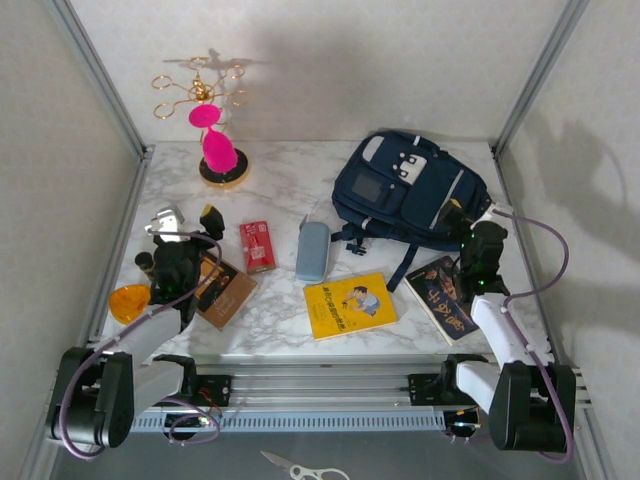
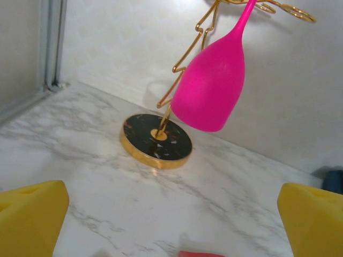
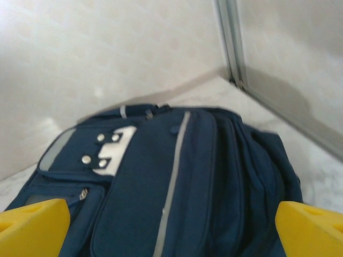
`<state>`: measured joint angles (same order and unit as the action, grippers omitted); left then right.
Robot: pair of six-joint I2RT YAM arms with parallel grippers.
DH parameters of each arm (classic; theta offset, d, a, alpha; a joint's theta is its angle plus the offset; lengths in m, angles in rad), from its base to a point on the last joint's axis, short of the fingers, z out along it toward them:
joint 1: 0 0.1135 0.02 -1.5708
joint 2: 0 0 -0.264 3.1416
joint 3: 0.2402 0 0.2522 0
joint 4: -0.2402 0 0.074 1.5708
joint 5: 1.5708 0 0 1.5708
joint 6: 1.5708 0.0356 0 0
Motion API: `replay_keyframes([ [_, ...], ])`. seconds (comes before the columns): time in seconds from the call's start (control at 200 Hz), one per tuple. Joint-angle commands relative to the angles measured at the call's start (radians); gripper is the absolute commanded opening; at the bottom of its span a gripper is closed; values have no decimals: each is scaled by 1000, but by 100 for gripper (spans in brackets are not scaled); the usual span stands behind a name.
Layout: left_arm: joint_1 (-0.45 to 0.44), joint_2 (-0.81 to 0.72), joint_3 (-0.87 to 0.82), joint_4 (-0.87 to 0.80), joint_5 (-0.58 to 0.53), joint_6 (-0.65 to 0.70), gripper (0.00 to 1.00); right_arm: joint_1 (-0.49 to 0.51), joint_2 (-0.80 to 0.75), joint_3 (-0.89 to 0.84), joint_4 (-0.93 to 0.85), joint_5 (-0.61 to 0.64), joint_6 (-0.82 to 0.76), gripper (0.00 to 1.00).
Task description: Pack books, pencil case, and school supplies into a backpack
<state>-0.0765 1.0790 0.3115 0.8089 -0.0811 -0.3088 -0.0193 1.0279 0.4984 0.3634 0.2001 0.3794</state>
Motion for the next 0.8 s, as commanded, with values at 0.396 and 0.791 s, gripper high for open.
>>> replay_keyframes([
  [0.396,-105,-92,130,-363,178,-392,99,-245,131,195,-524,-301,265,99],
  [0.791,-412,-6,141,-329,93,-508,99,-275,388,293,-478,-403,346,96],
])
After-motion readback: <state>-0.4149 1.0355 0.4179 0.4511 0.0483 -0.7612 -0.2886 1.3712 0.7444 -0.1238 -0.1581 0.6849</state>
